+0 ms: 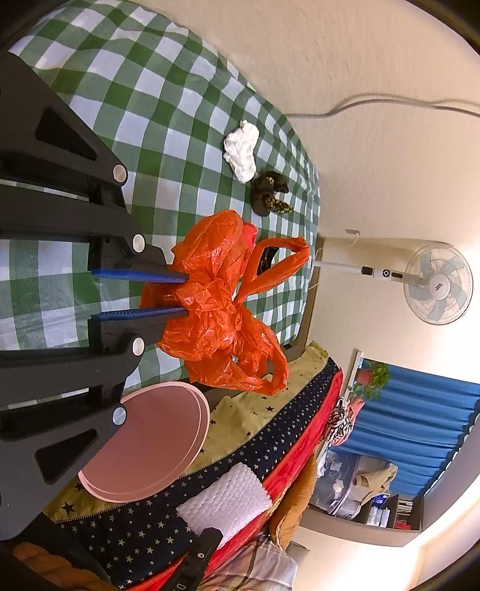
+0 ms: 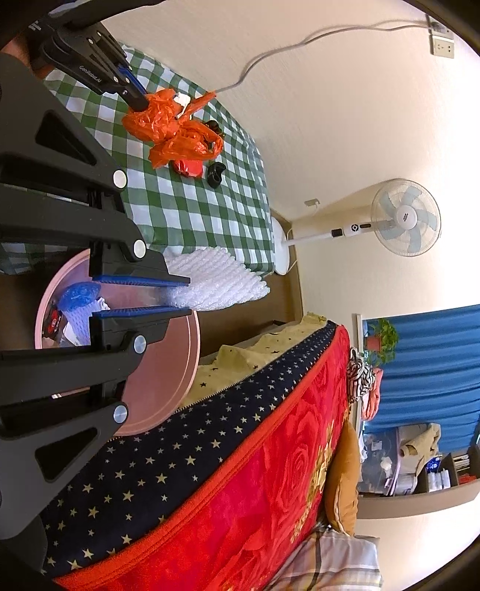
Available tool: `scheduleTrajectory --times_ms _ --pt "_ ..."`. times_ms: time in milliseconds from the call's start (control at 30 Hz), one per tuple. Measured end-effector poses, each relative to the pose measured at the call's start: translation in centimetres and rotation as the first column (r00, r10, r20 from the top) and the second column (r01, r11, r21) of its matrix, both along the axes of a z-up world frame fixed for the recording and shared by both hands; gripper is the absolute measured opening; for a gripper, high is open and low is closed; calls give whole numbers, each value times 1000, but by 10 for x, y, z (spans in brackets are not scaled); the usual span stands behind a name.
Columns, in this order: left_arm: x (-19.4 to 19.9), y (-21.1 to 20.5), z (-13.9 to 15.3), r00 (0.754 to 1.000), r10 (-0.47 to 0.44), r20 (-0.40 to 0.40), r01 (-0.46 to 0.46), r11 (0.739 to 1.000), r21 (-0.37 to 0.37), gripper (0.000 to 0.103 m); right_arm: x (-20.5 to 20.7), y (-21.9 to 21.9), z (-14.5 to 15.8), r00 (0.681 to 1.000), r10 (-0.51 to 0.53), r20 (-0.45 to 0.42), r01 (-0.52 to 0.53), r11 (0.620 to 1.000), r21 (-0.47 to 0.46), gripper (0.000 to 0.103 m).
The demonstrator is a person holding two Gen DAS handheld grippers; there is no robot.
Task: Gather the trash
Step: 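Carry the orange bag with the left tool while the right holds the white foam net over the bin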
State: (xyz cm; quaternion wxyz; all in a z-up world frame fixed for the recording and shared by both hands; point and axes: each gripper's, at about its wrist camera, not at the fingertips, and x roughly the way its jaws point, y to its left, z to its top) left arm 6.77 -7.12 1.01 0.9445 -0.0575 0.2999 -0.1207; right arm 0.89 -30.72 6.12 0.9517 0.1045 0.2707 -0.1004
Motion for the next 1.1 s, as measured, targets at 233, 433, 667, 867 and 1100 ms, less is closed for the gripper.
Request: scheduleTrajectory --times_ms 233,433,667,867,1100 --pt "5 -10 -2 1000 -16 -1 16 1000 -3 13 4 -6 -3 1000 -27 -4 27 1000 1 10" --pt "11 -20 -5 1000 -31 -5 30 1000 -6 13 7 -11 -5 999 -52 -7 52 999 0 10" --pt "18 -32 -8 999 -49 -10 49 999 -12 13 10 -17 -9 997 -81 -15 81 997 -1 10" --pt "23 -44 -12 998 -64 -16 63 998 -17 13 14 -21 -11 994 -106 -21 106 994 -4 10" --pt "27 -60 -14 996 -89 -21 88 996 -23 13 16 -28 -14 989 -143 -31 142 990 -14 10"
